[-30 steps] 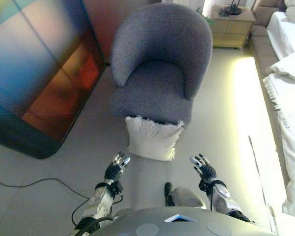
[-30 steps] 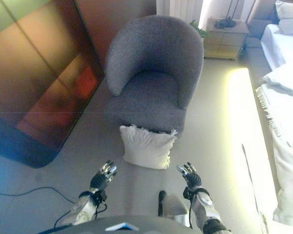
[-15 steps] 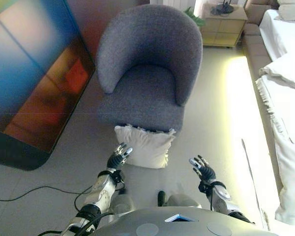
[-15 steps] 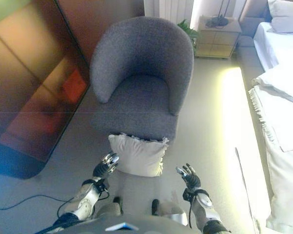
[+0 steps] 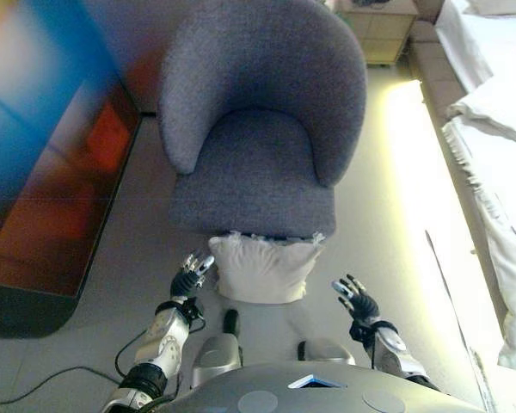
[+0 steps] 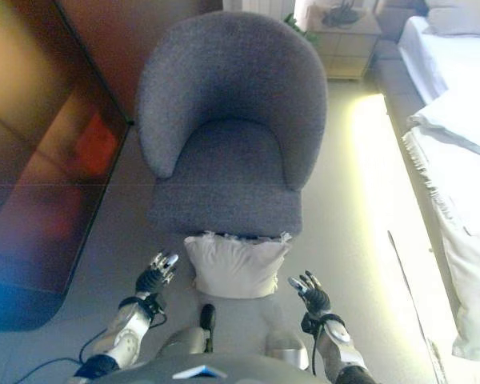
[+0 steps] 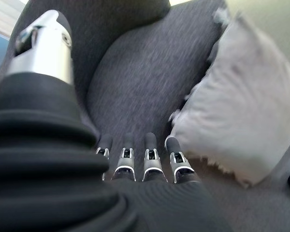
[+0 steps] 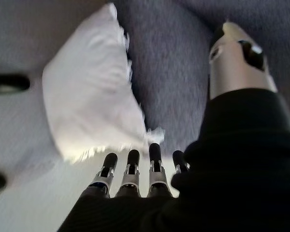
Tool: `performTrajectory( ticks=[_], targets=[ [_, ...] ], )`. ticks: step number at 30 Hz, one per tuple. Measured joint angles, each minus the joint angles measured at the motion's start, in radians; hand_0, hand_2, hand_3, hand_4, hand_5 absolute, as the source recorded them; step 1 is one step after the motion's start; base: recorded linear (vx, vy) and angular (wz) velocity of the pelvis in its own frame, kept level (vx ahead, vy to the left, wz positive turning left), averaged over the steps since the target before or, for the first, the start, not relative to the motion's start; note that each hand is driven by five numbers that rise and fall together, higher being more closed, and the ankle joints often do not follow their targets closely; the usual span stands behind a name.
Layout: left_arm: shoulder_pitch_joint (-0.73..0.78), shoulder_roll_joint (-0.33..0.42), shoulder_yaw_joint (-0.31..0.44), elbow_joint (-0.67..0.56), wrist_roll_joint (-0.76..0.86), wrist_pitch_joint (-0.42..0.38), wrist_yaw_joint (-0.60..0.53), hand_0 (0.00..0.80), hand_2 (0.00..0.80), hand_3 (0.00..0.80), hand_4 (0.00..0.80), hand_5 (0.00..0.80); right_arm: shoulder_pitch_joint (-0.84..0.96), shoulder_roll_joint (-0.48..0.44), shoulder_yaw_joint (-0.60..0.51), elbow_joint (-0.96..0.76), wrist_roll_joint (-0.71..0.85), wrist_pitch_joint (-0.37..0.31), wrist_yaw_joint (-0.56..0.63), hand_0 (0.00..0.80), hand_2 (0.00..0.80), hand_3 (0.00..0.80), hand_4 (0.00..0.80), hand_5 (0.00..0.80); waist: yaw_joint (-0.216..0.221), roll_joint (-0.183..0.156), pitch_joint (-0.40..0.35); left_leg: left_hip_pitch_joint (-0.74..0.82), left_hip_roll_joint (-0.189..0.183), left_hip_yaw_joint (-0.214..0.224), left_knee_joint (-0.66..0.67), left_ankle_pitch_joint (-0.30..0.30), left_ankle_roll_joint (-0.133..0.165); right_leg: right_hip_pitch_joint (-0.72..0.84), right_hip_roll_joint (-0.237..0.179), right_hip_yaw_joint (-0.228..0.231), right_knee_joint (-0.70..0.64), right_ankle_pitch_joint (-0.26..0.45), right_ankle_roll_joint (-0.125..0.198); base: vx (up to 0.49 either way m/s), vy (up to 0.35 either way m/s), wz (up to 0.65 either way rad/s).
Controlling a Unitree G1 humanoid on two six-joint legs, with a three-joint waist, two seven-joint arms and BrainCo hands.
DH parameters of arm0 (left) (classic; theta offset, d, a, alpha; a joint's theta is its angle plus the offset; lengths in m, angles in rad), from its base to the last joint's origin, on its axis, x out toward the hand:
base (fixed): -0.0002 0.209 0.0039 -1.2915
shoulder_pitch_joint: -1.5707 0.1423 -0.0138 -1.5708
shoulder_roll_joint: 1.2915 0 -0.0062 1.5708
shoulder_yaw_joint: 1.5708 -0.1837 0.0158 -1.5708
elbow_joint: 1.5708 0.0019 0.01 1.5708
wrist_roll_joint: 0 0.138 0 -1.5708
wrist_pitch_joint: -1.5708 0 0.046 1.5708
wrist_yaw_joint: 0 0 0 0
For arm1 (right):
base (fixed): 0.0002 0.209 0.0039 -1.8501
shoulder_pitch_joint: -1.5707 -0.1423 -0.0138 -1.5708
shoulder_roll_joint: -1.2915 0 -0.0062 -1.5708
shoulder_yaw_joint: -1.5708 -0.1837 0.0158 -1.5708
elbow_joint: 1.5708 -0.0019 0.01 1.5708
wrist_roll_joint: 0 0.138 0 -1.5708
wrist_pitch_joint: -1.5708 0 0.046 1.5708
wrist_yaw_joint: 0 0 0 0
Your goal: Pick up the cushion and take it to the sofa
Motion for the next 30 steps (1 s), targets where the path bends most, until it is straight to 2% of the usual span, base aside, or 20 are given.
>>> performTrajectory(
  ticks=[1,6,8,11,13,14,15,17,18,20,22,23,26,30],
  targets=[
    [0.003,0.001,0.0,0.001,0.001,-0.001,-0.003,0.0,0.0,0.0,0.0,0.0,-0.01,0.004,0.0,0.002,0.001,0.0,-0.001,0.0,0.0,0.0,0.0,0.0,0.018,0.002,0.0,0.002,-0.002,0.001,0.0,-0.008,0.0,0.009,-0.005,-0.011,-0.013,0.001,0.002,0.176,0.196,0.02],
    [0.052,0.004,0.001,0.005,0.006,-0.007,-0.028,0.0,0.0,0.0,0.0,0.0,-0.031,0.004,-0.007,0.014,0.021,-0.002,-0.001,0.0,0.0,0.0,0.0,0.0,0.029,0.006,0.001,0.003,-0.002,0.005,0.008,-0.022,0.002,0.009,-0.013,-0.047,-0.004,0.002,0.004,0.144,0.178,0.0],
    [0.055,0.005,0.001,0.013,0.006,-0.01,-0.033,0.0,0.0,0.0,0.0,0.0,-0.026,0.004,-0.016,0.026,0.041,-0.003,-0.002,0.0,0.0,0.0,0.0,0.0,0.047,0.006,0.001,-0.002,-0.007,0.011,0.02,-0.03,0.006,-0.004,-0.016,-0.056,0.012,0.002,0.004,0.126,0.187,-0.15],
    [0.048,0.005,0.001,0.018,0.008,-0.013,-0.047,0.0,0.0,0.0,0.0,0.0,-0.024,0.002,-0.021,0.028,0.059,-0.008,-0.004,0.0,0.0,0.0,0.0,0.0,0.047,0.018,-0.002,-0.018,-0.003,0.018,0.044,-0.047,0.024,-0.072,-0.021,-0.108,0.152,0.003,0.002,0.114,0.211,-0.12],
    [0.037,0.005,0.001,0.035,0.01,-0.014,-0.055,0.0,0.0,0.0,0.0,0.0,-0.014,0.003,-0.021,0.026,0.059,-0.016,-0.01,0.0,0.0,0.0,0.0,0.0,0.047,0.028,-0.008,-0.012,0.007,0.026,0.043,-0.049,0.022,-0.137,-0.031,-0.135,0.297,0.019,-0.023,0.117,0.152,-0.1],
    [0.037,0.005,0.0,0.034,0.01,-0.014,-0.055,0.0,0.0,0.0,0.0,0.0,-0.002,0.003,-0.023,0.026,0.058,-0.022,-0.011,0.0,0.0,0.0,0.0,0.0,0.046,0.036,-0.02,-0.008,0.015,0.03,0.032,-0.048,0.024,-0.168,-0.031,-0.15,0.346,0.046,-0.064,0.108,0.071,-0.04],
    [0.037,0.008,0.0,0.031,0.009,-0.016,-0.054,0.0,0.0,0.0,0.0,0.0,0.008,0.003,-0.024,0.026,0.058,-0.024,-0.011,0.0,0.0,0.0,0.0,0.0,0.047,0.044,-0.031,-0.001,0.024,0.031,0.017,-0.043,0.032,-0.192,-0.031,-0.164,0.376,0.075,-0.086,0.099,0.024,-0.07],
    [0.039,0.021,0.001,0.03,0.009,-0.02,-0.049,0.0,0.0,0.0,0.0,0.0,0.022,0.005,-0.024,0.026,0.058,-0.024,-0.01,0.0,0.0,0.0,0.0,0.0,0.045,0.048,-0.034,0.021,0.025,0.033,-0.001,-0.03,0.049,-0.207,-0.038,-0.165,0.396,0.092,-0.081,0.09,-0.021,-0.15],
    [0.04,0.028,0.002,0.03,0.008,-0.021,-0.043,0.0,0.0,0.0,0.0,0.0,0.026,0.004,-0.024,0.026,0.058,-0.024,-0.005,0.0,0.0,0.0,0.0,0.0,0.047,0.041,-0.039,0.021,0.021,0.032,-0.006,-0.027,0.054,-0.216,-0.045,-0.165,0.384,0.078,-0.069,0.087,-0.059,-0.17],
    [0.041,0.04,0.003,0.037,0.008,-0.029,-0.037,0.0,0.0,0.0,0.0,0.0,0.019,0.004,-0.023,0.033,0.058,-0.025,0.011,0.0,0.0,0.0,0.0,0.0,0.047,0.028,-0.044,0.003,0.018,0.032,-0.001,-0.024,0.058,-0.205,-0.055,-0.164,0.248,0.083,-0.055,0.094,-0.067,-0.09],
    [0.046,0.049,0.008,0.045,0.009,-0.036,-0.038,0.0,0.0,0.0,0.0,0.0,0.005,0.006,-0.024,0.052,0.059,-0.025,0.017,0.0,0.0,0.0,0.0,0.0,0.048,-0.003,-0.045,-0.001,0.006,0.034,0.002,-0.021,0.047,-0.176,-0.07,-0.164,0.088,0.109,-0.022,0.085,-0.058,-0.03],
    [0.049,0.045,0.01,0.056,0.009,-0.038,-0.037,0.0,0.0,0.0,0.0,0.0,0.004,0.005,-0.025,0.058,0.059,-0.025,0.022,0.0,0.0,0.0,0.0,0.0,0.048,-0.018,-0.047,0.003,0.004,0.03,0.003,-0.018,0.032,-0.164,-0.078,-0.161,0.059,0.122,0.037,0.073,-0.056,0.1],
    [0.076,0.028,0.001,0.059,0.011,-0.039,-0.04,0.0,0.0,0.0,0.0,0.0,0.009,-0.006,-0.029,0.063,0.059,-0.025,0.027,0.0,0.0,0.0,0.0,0.0,0.048,0.004,-0.051,0.022,0.043,0.035,-0.007,-0.019,0.018,-0.137,-0.037,-0.168,0.017,0.127,0.015,0.111,-0.069,-0.08],
    [0.079,0.016,0.001,0.058,0.017,-0.039,-0.047,0.0,0.0,0.0,0.0,0.0,0.013,-0.01,-0.038,0.063,0.059,-0.025,0.029,0.0,0.0,0.0,0.0,0.0,0.047,0.013,-0.055,0.024,0.059,0.036,-0.01,-0.025,0.006,-0.125,-0.013,-0.169,-0.011,0.135,0.005,0.12,-0.076,-0.04]
  ],
)
